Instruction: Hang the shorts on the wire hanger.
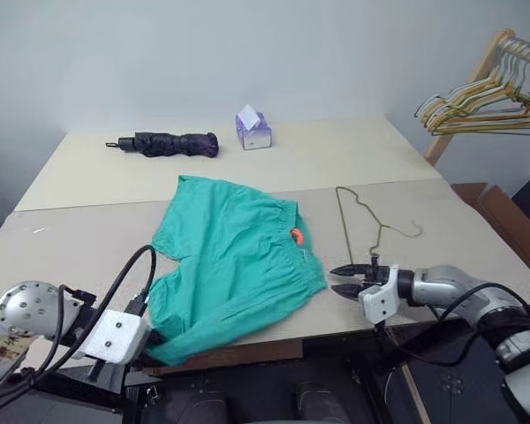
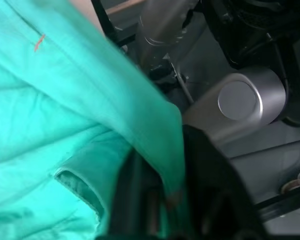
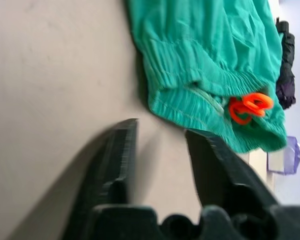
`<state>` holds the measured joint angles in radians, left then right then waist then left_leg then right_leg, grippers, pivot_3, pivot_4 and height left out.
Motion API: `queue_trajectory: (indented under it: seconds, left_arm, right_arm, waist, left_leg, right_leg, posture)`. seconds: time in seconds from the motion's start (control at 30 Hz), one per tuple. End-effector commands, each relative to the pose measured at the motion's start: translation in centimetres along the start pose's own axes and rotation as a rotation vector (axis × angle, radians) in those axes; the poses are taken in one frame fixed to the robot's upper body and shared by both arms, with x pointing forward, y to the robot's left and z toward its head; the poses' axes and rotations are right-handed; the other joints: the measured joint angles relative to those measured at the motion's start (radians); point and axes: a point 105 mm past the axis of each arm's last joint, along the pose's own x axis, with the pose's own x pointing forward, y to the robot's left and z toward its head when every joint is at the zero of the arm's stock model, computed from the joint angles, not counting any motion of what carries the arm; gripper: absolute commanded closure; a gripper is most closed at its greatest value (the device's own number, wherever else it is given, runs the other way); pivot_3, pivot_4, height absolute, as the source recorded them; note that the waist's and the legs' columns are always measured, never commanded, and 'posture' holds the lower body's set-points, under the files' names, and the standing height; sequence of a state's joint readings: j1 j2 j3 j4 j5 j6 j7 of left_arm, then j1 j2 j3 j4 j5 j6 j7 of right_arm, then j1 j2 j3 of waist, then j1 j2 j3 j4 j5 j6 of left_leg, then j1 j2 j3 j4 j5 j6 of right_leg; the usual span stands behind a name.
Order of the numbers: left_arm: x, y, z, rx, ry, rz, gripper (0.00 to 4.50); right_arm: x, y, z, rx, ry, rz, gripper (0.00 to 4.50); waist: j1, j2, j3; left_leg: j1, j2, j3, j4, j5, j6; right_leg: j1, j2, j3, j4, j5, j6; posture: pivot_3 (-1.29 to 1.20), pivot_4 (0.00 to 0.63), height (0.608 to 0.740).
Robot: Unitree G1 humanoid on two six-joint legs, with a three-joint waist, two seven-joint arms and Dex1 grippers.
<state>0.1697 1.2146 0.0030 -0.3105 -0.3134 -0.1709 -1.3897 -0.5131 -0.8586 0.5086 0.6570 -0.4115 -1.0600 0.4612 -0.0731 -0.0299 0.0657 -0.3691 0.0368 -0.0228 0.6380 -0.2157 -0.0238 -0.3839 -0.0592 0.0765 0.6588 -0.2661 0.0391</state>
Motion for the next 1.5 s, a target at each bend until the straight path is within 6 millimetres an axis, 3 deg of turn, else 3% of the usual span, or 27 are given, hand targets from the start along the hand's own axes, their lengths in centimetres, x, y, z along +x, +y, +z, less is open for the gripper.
queue_trajectory:
  seconds: [0.03, 0.17, 0.3, 0.47, 0.53, 0.6, 0.73, 0.77, 0.9, 1.17, 1.27, 1.5]
  left_arm:
    - [0.8, 0.6, -0.7, -0.006, -0.002, 0.029, 2.3]
    - [1.0, 1.6, 0.1, -0.084, -0.129, 0.068, 1.07]
    - [0.0, 2.1, 1.7, -0.134, -0.254, 0.069, 0.02]
    - [-0.6, 3.4, 2.6, -0.208, -0.381, 0.138, 0.02]
    - [-4.9, 3.9, 3.8, -0.211, -0.404, 0.163, 0.02]
    - [-7.8, 4.0, 4.6, -0.209, -0.43, 0.184, 0.02]
    - [-10.8, 4.9, 6.1, -0.244, -0.53, 0.226, 0.02]
    - [-11.0, 5.0, 6.3, -0.246, -0.538, 0.226, 0.02]
    - [-10.2, 6.6, 6.5, -0.236, -0.519, 0.289, 0.02]
    - [-8.1, 8.9, 8.2, -0.24, -0.553, 0.319, 0.02]
    - [-8.0, 9.2, 8.5, -0.238, -0.563, 0.337, 0.0]
    - [-7.5, 9.9, 8.7, -0.227, -0.578, 0.384, 0.0]
  right_arm:
    - [-0.4, -1.3, 0.4, 0.006, -0.008, -0.034, 1.33]
    - [-1.2, -1.7, 0.0, 0.047, 0.025, -0.055, 0.04]
    - [-2.1, -1.7, -0.6, 0.126, 0.061, -0.072, 0.0]
    - [-3.8, -3.3, -2.3, 0.393, 0.115, -0.239, 0.0]
    - [-4.6, -4.2, -3.0, 0.522, 0.133, -0.326, 0.0]
    - [-5.2, -4.7, -3.5, 0.643, 0.144, -0.389, 0.0]
    - [-5.7, -4.4, -4.7, 0.804, 0.228, -0.445, 0.0]
    - [-5.7, -4.4, -4.8, 0.819, 0.246, -0.451, 0.0]
    - [-5.8, -3.3, -7.4, 1.007, 0.481, -0.473, 0.0]
    - [-5.0, -2.4, -8.9, 1.221, 0.731, -0.466, 0.0]
    - [-5.0, -1.9, -9.1, 1.263, 0.81, -0.437, 0.57]
    - [-4.6, -2.3, -8.3, 1.35, 0.805, -0.417, 2.93]
  waist:
    - [0.001, 0.0, 0.0]
    - [0.005, 0.0, 0.0]
    - [0.011, -0.001, 0.001]
    - [0.014, -0.001, 0.001]
    - [0.011, -0.003, 0.002]
    - [0.006, -0.006, 0.003]
    - [0.006, -0.001, 0.004]
    - [0.006, 0.0, 0.004]
    - [0.008, 0.001, 0.005]
    - [0.006, 0.001, 0.005]
    - [0.005, 0.001, 0.005]
    - [0.014, 0.001, 0.005]
  left_leg:
    - [0.0, 0.0, 0.0, 0.0, 0.0, 0.0]
    - [0.0, 0.0, 0.001, 0.0, 0.0, 0.001]
    - [0.0, 0.0, 0.001, 0.0, 0.0, 0.001]
    - [0.0, 0.0, 0.001, 0.0, 0.0, 0.001]
    - [0.0, 0.0, 0.001, 0.001, 0.0, 0.001]
    - [-0.001, 0.003, 0.0, 0.001, 0.0, 0.001]
    - [-0.001, 0.003, 0.001, 0.001, -0.001, 0.001]
    - [-0.001, 0.003, 0.001, 0.001, -0.001, 0.001]
    - [-0.002, 0.003, 0.001, 0.001, -0.001, 0.001]
    - [-0.005, 0.002, 0.0, 0.001, -0.001, 0.001]
    - [-0.005, 0.002, 0.0, 0.001, -0.001, 0.001]
    - [-0.006, 0.002, -0.001, 0.002, -0.001, 0.001]
  right_leg:
    - [0.0, 0.0, 0.0, 0.0, 0.0, 0.0]
    - [0.0, 0.0, 0.001, 0.0, 0.0, 0.0]
    - [0.0, 0.0, 0.001, 0.0, 0.0, 0.0]
    - [0.0, 0.0, 0.001, 0.0, 0.0, 0.0]
    - [0.0, 0.0, 0.001, 0.0, 0.0, 0.0]
    - [-0.001, 0.002, 0.0, 0.001, 0.0, -0.001]
    - [-0.001, 0.003, -0.001, 0.0, -0.001, 0.001]
    - [-0.001, 0.003, -0.001, 0.0, -0.005, 0.007]
    - [-0.002, 0.003, -0.001, 0.001, -0.005, 0.008]
    - [-0.004, 0.003, -0.001, 0.001, -0.004, 0.007]
    - [-0.004, 0.003, -0.001, 0.0, -0.004, 0.007]
    - [-0.004, 0.002, -0.002, 0.0, -0.005, 0.008]
  posture:
    - [0.02, 0.053, 0.74]
    - [0.02, 0.054, 0.74]
    - [0.02, 0.054, 0.74]
    - [0.02, 0.052, 0.74]
    - [0.02, 0.051, 0.74]
    - [0.01, 0.05, 0.74]
    - [0.01, 0.045, 0.74]
    - [0.01, 0.045, 0.74]
    - [0.0, 0.038, 0.74]
    - [-0.01, 0.028, 0.74]
    - [-0.01, 0.03, 0.74]
    - [-0.01, 0.036, 0.74]
